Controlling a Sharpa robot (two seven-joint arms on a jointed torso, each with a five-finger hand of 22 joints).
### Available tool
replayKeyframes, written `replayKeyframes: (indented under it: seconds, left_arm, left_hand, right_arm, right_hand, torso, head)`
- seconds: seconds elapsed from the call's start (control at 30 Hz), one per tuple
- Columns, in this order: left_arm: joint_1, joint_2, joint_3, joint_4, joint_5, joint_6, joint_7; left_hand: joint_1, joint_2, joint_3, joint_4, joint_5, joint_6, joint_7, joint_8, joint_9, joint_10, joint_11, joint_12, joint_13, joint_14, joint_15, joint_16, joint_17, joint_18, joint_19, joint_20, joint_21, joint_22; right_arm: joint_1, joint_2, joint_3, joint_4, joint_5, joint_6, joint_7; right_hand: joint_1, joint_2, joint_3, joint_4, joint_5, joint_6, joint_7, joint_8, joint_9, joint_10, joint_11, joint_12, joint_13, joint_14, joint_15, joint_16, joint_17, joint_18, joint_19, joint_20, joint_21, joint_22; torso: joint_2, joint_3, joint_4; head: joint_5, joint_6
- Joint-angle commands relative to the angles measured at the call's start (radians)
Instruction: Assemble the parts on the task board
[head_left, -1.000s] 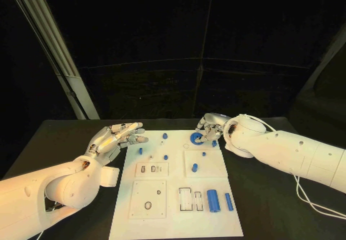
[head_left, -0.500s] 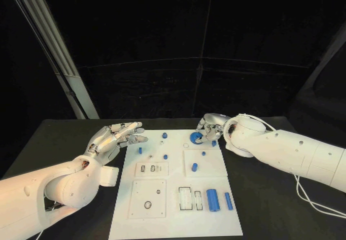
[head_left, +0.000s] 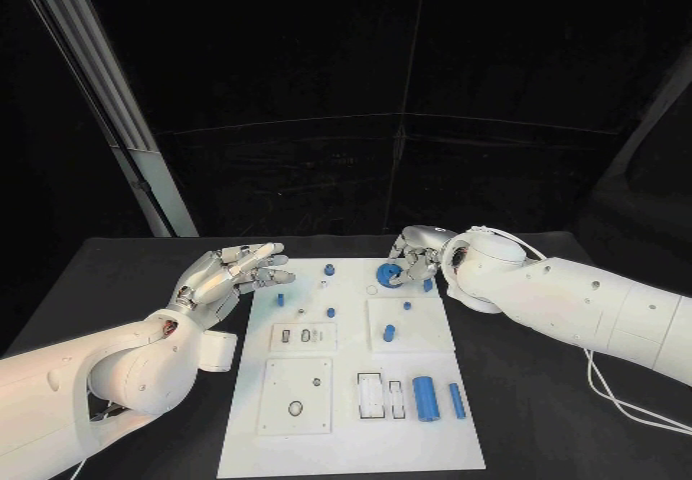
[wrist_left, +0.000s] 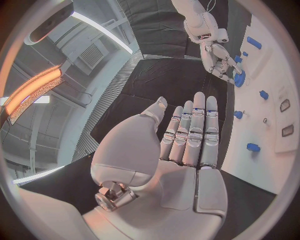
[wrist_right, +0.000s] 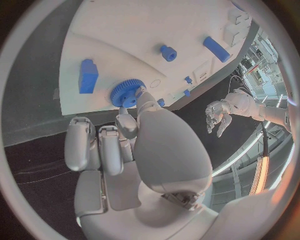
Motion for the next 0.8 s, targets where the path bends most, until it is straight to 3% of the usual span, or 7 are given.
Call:
replayKeyframes:
  seconds: [0.03,0.17,0.47,0.67,0.8]
  left_arm:
    - [0.001,0.000,0.001,0.001,-0.001,0.016,0.002]
    - [0.001,-0.001,0.001,0.001,-0.001,0.017,0.002]
    - [0.001,-0.001,0.001,0.000,-0.001,0.018,-0.001]
    - [0.001,0.000,0.001,0.000,-0.001,0.020,-0.002]
    - [0.001,0.001,0.001,0.000,-0.001,0.021,-0.004]
  left_hand:
    - [-0.003,0.004,0.000,-0.008,0.002,0.004,0.003,-0.004,-0.001,0.004,0.003,-0.006,-0.001,0.008,0.001,-0.007,0.001,0.014,0.009,0.001,-0.005,-0.001]
    - [-0.003,0.004,0.000,-0.008,0.002,0.004,0.003,-0.004,-0.001,0.004,0.003,-0.006,-0.001,0.008,0.001,-0.007,0.001,0.014,0.009,0.001,-0.005,-0.001]
    - [-0.003,0.004,0.000,-0.008,0.002,0.004,0.003,-0.004,-0.001,0.004,0.003,-0.006,-0.001,0.008,0.001,-0.007,0.001,0.014,0.009,0.001,-0.005,-0.001]
    - [-0.006,0.005,0.000,-0.007,0.002,0.005,0.003,-0.005,-0.001,0.005,0.003,-0.007,-0.001,0.009,0.001,-0.009,0.002,0.014,0.009,0.001,-0.006,-0.002]
    - [-0.006,0.005,0.000,-0.007,0.002,0.005,0.003,-0.005,-0.001,0.005,0.003,-0.007,-0.001,0.009,0.002,-0.009,0.002,0.014,0.009,0.001,-0.006,-0.002]
  right_arm:
    - [-0.001,0.001,-0.001,0.001,-0.075,-0.025,0.003]
    - [-0.002,0.001,-0.001,0.006,-0.110,-0.065,0.014]
    - [-0.008,-0.001,-0.001,0.059,-0.129,-0.165,0.052]
    - [-0.009,0.007,0.000,0.101,-0.130,-0.180,0.050]
    - [-0.009,0.029,0.000,0.112,-0.132,-0.177,0.047]
  right_hand:
    - [0.021,0.007,0.019,-0.013,-0.029,0.022,-0.004,0.011,0.004,0.014,-0.002,0.017,0.018,0.067,-0.008,0.004,0.086,-0.017,0.011,-0.002,0.007,0.008]
    - [0.013,0.014,0.037,-0.014,-0.035,0.049,-0.011,0.020,0.005,0.029,-0.008,0.040,0.043,0.068,-0.012,0.007,0.091,-0.019,0.018,-0.005,0.012,0.019]
    - [-0.008,0.030,0.083,-0.012,0.037,0.098,-0.029,0.031,0.007,0.069,-0.023,0.101,0.110,0.072,-0.025,0.014,0.109,-0.030,0.051,-0.017,0.032,0.069]
    - [-0.029,0.028,0.096,-0.005,0.049,0.101,-0.030,0.022,0.005,0.070,-0.023,0.101,0.113,0.072,-0.027,0.014,0.109,-0.030,0.054,-0.019,0.034,0.073]
    - [-0.068,0.013,0.097,0.014,0.087,0.101,-0.029,0.013,0.002,0.070,-0.022,0.100,0.115,0.072,-0.026,0.014,0.110,-0.031,0.056,-0.019,0.036,0.076]
  torso:
    - [0.000,-0.0006,0.0003]
    - [0.000,-0.0004,-0.0001]
    - [0.000,-0.0003,0.0019]
    - [0.000,-0.0009,0.0012]
    - [0.001,-0.0006,0.0003]
  head:
    - [-0.001,-0.001]
    - [0.000,-0.001]
    - [0.003,0.001]
    - [0.006,0.002]
    - [0.014,0.002]
